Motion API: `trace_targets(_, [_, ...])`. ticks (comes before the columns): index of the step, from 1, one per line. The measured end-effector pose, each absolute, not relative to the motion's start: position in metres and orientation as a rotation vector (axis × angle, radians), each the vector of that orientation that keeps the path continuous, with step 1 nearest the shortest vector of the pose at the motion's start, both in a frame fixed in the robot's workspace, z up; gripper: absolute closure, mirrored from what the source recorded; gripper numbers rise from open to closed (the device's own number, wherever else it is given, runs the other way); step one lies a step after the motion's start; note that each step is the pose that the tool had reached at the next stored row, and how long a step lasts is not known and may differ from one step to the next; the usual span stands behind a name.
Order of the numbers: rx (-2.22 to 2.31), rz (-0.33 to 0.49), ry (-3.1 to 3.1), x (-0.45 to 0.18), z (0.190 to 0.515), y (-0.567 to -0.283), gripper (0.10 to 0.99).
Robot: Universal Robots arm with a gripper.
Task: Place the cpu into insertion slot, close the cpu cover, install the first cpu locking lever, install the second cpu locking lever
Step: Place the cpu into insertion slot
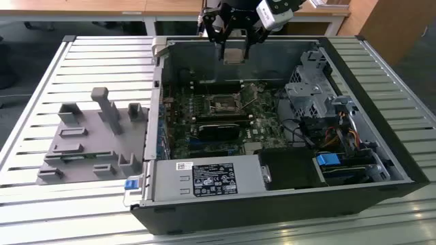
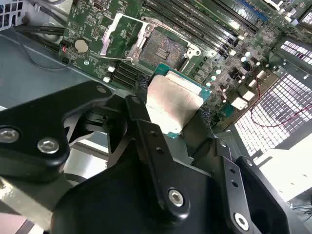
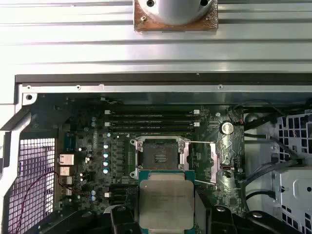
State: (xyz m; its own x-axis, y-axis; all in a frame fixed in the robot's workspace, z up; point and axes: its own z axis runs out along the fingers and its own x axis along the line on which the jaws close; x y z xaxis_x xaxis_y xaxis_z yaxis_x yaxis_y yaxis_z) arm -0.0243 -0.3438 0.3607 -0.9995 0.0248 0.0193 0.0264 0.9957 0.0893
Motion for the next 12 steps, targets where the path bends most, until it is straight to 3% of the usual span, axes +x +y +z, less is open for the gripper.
trace_targets(12, [-0.059,-0.140,-3.120,-0.0243,0.3607,-0.3439,0.545])
